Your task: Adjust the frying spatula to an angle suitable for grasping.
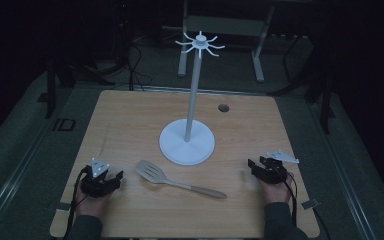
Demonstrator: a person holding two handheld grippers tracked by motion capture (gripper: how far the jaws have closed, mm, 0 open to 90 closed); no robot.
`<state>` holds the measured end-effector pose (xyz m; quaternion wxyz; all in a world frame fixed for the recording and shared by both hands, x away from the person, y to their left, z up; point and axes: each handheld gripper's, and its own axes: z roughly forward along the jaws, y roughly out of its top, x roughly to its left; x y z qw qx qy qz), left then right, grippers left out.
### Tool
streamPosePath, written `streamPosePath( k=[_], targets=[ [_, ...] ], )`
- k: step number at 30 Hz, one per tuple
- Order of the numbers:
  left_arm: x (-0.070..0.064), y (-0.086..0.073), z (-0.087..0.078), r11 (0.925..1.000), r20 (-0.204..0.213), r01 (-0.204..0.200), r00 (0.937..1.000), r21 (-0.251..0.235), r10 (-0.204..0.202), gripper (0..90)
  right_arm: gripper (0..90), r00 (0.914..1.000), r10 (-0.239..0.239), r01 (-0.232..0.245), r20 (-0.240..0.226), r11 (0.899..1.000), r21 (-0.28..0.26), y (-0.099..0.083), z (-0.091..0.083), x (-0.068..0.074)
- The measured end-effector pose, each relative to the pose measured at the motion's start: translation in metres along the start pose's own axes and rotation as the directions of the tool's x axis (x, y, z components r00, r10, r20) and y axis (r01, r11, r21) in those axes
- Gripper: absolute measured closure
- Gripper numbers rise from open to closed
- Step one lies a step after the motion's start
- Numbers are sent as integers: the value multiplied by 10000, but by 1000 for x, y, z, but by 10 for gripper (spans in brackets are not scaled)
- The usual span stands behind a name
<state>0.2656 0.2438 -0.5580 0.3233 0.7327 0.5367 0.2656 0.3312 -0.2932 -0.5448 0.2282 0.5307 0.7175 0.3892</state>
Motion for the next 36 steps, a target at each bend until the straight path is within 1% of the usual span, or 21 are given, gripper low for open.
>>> streamPosePath(
  k=[6, 7, 10, 11, 14, 15, 17, 19, 22, 23, 24, 25, 26, 27, 28, 29, 30, 31, 32, 33, 36],
  targets=[
    [0, 0, 0, 10000, 4, -23, 10000, -38, 23, 418, 500, 9988, -394, 391, -276, 9992, -115, -2, -9, 7],
    [-1, 0, -1, 10000, 14, -60, 10000, -38, 60, 418, 555, 9956, -663, 645, -665, 9975, -287, -6, -18, 15],
    [-1, 0, -1, 10000, -6, -75, 10000, -39, 75, 418, 601, 9907, -893, 864, -1027, 9957, -326, -9, -24, 22],
    [-1, 0, -1, 10000, 1, -71, 10000, -50, 71, 418, 601, 9907, -893, 864, -1027, 9957, -326, -9, -24, 22],
    [-1, 0, 0, 10000, -6, -66, 10000, -35, 66, 417, 672, 9831, -1182, 1141, -1401, 9928, -369, -12, -29, 29],
    [-1, 0, 0, 10000, -9, -57, 10000, -43, 57, 416, 707, 9793, -1219, 1173, -1614, 9924, -378, -14, -30, 31],
    [-1, 0, 0, 10000, -2, -47, 10000, -53, 47, 416, 796, 9674, -1250, 1184, -2202, 9920, -429, -17, -33, 36],
    [-2, 0, 0, 10000, 5, -53, 10000, -55, 53, 415, 875, 9573, -1375, 1307, -2542, 9905, -434, -19, -37, 42],
    [-2, 0, 0, 10000, 3, -59, 10000, -55, 59, 415, 900, 9377, -1493, 1436, -3138, 9888, -414, -21, -42, 51],
    [-2, 0, 0, 10000, 3, -59, 10000, -55, 59, 415, 900, 9377, -1493, 1436, -3138, 9888, -414, -21, -42, 51],
    [-2, 0, 0, 10000, 11, -56, 10000, -53, 56, 415, 900, 9295, -1568, 1523, -3338, 9875, -396, -22, -43, 54],
    [-2, 0, 0, 10000, 13, -53, 10000, -57, 53, 414, 900, 9135, -1767, 1795, -3664, 9834, -266, -27, -44, 63],
    [-2, 0, 0, 10000, 17, -49, 10000, -60, 49, 414, 900, 9055, -2078, 2186, -3701, 9757, -131, -31, -43, 71],
    [-2, 0, 0, 10000, 15, -45, 10000, -63, 45, 414, 899, 9042, -2207, 2356, -3656, 9718, -40, -32, -42, 74],
    [-2, 0, 0, 10000, 17, -42, 10000, -63, 42, 414, 899, 9042, -2207, 2356, -3656, 9718, -40, -32, -42, 74],
    [-2, 0, 0, 10000, 19, -43, 10000, -65, 43, 413, 900, 8950, -2291, 2510, -3828, 9680, 76, -35, -40, 80],
    [-1, 0, 0, 10000, 17, -54, 10000, -64, 54, 413, 900, 8950, -2291, 2510, -3828, 9680, 76, -35, -40, 80],
    [-1, 0, 0, 10000, 9, -57, 10000, -67, 57, 413, 900, 8914, -2368, 2614, -3865, 9651, 116, -36, -39, 83],
    [-1, 0, -1, 10000, -5, -51, 10000, -75, 51, 413, 900, 8844, -2492, 2784, -3947, 9603, 175, -37, -37, 87],
    [-1, 0, -1, 10000, -1, -44, 10000, -74, 44, 413, 900, 8844, -2492, 2784, -3947, 9603, 175, -37, -37, 87],
    [-1, 0, -1, 10000, 8, -13, 10000, -78, 13, 413, 900, 8695, -2626, 3012, -4184, 9531, 277, -40, -37, 92]
  ],
)
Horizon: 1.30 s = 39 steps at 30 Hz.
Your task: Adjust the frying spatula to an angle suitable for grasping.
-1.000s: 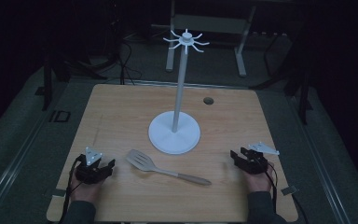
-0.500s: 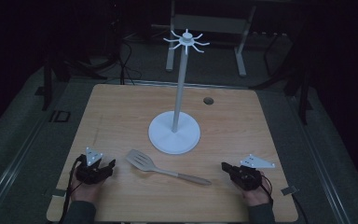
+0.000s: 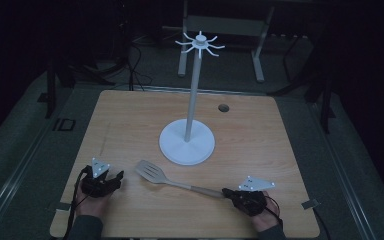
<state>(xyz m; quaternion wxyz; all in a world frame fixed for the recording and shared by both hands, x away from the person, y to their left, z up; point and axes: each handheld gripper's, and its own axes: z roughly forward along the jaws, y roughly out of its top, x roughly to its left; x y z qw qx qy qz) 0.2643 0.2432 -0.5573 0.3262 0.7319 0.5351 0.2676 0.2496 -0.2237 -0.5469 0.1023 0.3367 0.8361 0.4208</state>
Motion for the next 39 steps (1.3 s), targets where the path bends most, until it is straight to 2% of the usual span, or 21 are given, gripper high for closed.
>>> streamPosePath(
  k=[4, 5, 6, 7, 9, 20, 25, 30, 39],
  targets=[
    [0, 0, 0, 10000, -3, 23, 10000, -3, -23, 413, 900, 9986, -373, 389, -386, 9984, 403, -5, 3, 9],
    [0, 0, 0, 10000, -3, 23, 10000, -3, -23, 413, 900, 9986, -373, 389, -386, 9984, 403, -5, 3, 9],
    [0, 0, 0, 10000, 10, 24, 10000, -15, -24, 412, 900, 9970, -638, 670, -444, 9950, 734, -7, 8, 13],
    [0, 0, 0, 10000, 9, 6, 10000, 5, -6, 412, 900, 9965, -716, 748, -421, 9939, 806, -7, 9, 13],
    [0, 0, 0, 10000, 15, 16, 10000, -7, -16, 412, 900, 9969, -702, 732, -358, 9931, 911, -8, 11, 12],
    [0, 0, 1, 10000, 17, -14, 10000, 23, 14, 411, 900, 9961, -876, 866, 65, 9918, 936, -6, 14, 8],
    [-1, 0, 2, 10000, 9, -48, 10000, 80, 48, 411, 900, 9939, -1022, 979, 415, 9907, 947, -2, 18, 3],
    [-1, -1, 2, 9999, -5, -55, 10000, 112, 55, 410, 900, 9950, -843, 793, 535, 9929, 891, 2, 22, -5],
    [-1, -1, 1, 9999, -10, -36, 10000, 110, 36, 411, 900, 9938, -827, 767, 742, 9938, 807, 7, 28, -13]
  ],
)
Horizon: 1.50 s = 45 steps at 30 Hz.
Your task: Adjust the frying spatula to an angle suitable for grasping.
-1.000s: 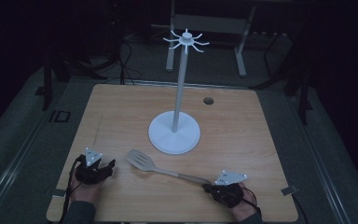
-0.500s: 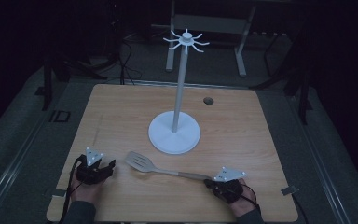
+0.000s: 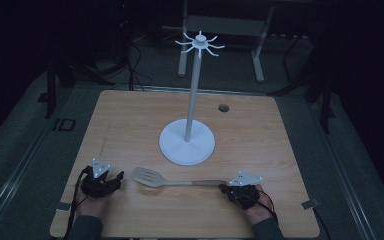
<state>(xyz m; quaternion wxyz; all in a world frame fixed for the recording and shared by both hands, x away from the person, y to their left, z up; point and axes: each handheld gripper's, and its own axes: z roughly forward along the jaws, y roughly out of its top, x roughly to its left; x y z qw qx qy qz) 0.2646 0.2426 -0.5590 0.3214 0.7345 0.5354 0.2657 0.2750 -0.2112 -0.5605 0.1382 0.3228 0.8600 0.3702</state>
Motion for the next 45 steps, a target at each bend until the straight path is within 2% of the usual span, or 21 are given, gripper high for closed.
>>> streamPosePath(
  k=[12, 18, 24, 27, 32, 34, 38, 45],
  targets=[
    [0, 0, 0, 10000, 6, -7, 10000, 3, 7, 411, 900, 9996, 159, -156, 247, 9998, -107, 7, 9, -10],
    [0, 0, 0, 10000, 26, 32, 10000, 24, -32, 411, 900, 9987, 407, -399, 316, 9989, -258, 10, 15, -15],
    [0, 0, 0, 10000, 19, 24, 10000, 53, -25, 411, 900, 9983, 386, -378, 444, 9991, -192, 9, 14, -16],
    [0, -1, -1, 10000, -5, 72, 10000, -3, -72, 412, 900, 9981, 538, -524, 301, 9976, -455, 8, 12, -17],
    [1, -1, -1, 10000, -12, 76, 10000, -30, -76, 412, 900, 9978, 559, -528, 344, 9948, -868, 8, 5, -18],
    [0, -1, -1, 10000, 4, 56, 10000, -32, -56, 412, 884, 9970, 662, -607, 398, 9903, -1254, 7, -3, -21],
    [0, -1, -1, 10000, 25, 29, 10000, -10, -29, 412, 868, 9934, 1034, -941, 493, 9821, -1630, 4, -11, -30],
    [-1, 0, 0, 10000, 90, -1, 10000, 21, 0, 412, 847, 9808, 1810, -1605, 728, 9608, -2262, -3, -26, -47]
  ],
)
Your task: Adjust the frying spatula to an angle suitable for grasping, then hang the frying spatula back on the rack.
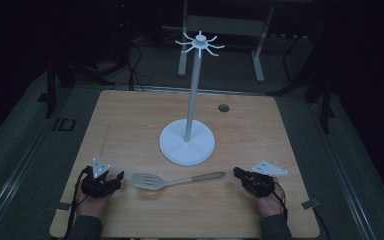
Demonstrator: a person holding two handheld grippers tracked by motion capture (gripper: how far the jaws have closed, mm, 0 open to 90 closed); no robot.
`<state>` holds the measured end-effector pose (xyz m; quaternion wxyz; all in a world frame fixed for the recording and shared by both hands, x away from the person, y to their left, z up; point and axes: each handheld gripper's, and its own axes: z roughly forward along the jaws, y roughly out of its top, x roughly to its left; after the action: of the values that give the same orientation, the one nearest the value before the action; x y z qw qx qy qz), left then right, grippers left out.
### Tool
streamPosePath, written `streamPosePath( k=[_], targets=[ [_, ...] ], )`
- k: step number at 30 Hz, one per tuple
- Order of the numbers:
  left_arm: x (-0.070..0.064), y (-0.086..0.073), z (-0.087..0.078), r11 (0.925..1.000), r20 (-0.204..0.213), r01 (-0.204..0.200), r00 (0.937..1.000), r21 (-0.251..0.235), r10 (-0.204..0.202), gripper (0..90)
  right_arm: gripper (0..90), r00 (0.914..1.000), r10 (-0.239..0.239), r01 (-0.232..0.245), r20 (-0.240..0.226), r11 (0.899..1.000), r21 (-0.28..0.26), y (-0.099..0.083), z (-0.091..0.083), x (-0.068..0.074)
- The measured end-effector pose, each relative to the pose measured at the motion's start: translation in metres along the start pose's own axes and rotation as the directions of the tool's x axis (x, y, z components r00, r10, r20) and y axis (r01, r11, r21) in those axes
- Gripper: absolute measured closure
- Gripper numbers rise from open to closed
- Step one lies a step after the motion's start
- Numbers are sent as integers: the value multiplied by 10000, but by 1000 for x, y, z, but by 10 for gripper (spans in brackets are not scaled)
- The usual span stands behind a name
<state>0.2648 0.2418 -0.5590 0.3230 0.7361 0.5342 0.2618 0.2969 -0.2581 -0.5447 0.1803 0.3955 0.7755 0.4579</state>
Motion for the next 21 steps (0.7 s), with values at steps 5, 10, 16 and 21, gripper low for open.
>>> streamPosePath(
  k=[5, 10, 16, 21],
  targets=[
    [-1, 0, 1, 9999, 1, -83, 10000, 86, 83, 411, 843, 9988, 460, -455, 165, 9985, -299, -1, -7, -9],
    [-2, 1, -1, 9997, 25, -223, 9997, 20, 223, 411, 802, 9980, 614, -606, 167, 9972, -430, -2, -8, -13],
    [-12, 10, -7, 9936, 41, -1113, 9938, -198, 1114, 411, 764, 9968, 768, -753, 213, 9952, -626, -1, -12, -17],
    [-21, 22, -16, 9875, 330, -1483, 9881, -541, 1502, 414, 754, 9947, 1004, -983, 240, 9921, -786, -3, -16, -22]
  ],
)
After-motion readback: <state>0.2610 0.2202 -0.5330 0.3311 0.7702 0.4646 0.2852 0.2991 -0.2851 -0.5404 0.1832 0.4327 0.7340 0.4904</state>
